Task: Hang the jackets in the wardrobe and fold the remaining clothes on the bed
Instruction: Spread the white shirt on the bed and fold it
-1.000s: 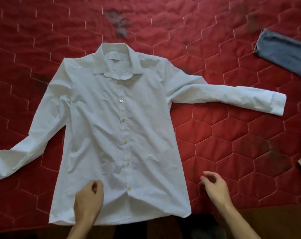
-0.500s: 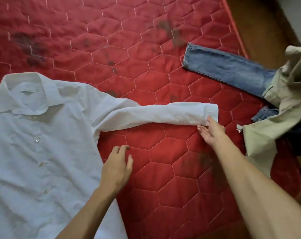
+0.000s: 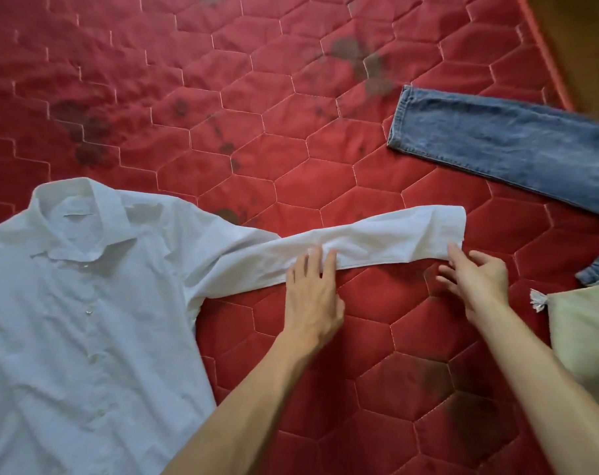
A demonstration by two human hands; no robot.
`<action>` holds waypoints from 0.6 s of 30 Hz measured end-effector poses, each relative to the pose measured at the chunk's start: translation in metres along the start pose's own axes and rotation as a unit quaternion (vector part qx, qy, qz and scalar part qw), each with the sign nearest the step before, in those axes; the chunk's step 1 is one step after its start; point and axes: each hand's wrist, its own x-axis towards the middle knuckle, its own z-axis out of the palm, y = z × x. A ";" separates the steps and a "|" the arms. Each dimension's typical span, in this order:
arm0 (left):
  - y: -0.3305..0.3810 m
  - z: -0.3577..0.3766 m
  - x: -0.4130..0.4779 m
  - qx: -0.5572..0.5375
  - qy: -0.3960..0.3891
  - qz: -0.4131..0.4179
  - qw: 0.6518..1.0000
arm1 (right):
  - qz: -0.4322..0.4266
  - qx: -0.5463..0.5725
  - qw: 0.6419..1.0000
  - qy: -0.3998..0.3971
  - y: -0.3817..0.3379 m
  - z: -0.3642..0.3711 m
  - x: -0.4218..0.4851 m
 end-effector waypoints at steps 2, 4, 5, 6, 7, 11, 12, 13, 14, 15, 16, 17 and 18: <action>0.003 0.001 0.000 -0.033 0.010 0.020 0.999 | -0.021 -0.133 0.991 0.021 -0.004 0.012 0.002; 0.007 0.001 -0.005 -0.059 -0.004 0.055 0.997 | -0.044 -0.238 0.970 0.025 -0.005 0.020 -0.001; 0.009 0.000 -0.009 -0.064 -0.008 0.067 0.996 | -0.051 -0.238 0.970 0.023 -0.006 0.022 -0.003; 0.010 -0.001 -0.012 -0.065 -0.003 0.072 0.995 | -0.053 -0.216 0.975 0.024 -0.008 0.021 -0.005; 0.011 -0.003 -0.013 -0.065 0.012 0.069 0.995 | -0.055 -0.173 0.983 0.028 -0.009 0.017 -0.005; 0.010 -0.014 -0.009 -0.061 0.096 0.009 0.993 | -0.093 -0.016 0.992 0.089 -0.020 -0.022 -0.001; 0.008 -0.016 -0.007 -0.051 0.105 -0.007 0.993 | -0.105 -0.014 0.989 0.107 -0.023 -0.035 0.002; 0.005 -0.017 -0.006 -0.038 0.104 -0.021 0.994 | -0.116 -0.014 0.986 0.120 -0.023 -0.050 0.010; 0.001 -0.015 -0.005 -0.024 0.097 -0.032 0.995 | -0.115 0.006 0.986 0.116 -0.029 -0.064 0.014; -0.002 -0.013 -0.004 -0.008 0.084 -0.039 0.996 | -0.099 0.025 0.991 0.088 -0.033 -0.079 0.023; -0.006 -0.010 -0.004 0.005 0.068 -0.044 0.997 | -0.079 0.026 0.996 0.043 -0.030 -0.098 0.042; -0.011 -0.005 -0.005 0.014 0.049 -0.043 0.998 | -0.072 0.016 0.997 0.037 -0.030 -0.113 0.056; -0.014 -0.001 -0.006 0.019 0.032 -0.038 0.999 | -0.056 0.000 0.998 0.027 -0.032 -0.122 0.063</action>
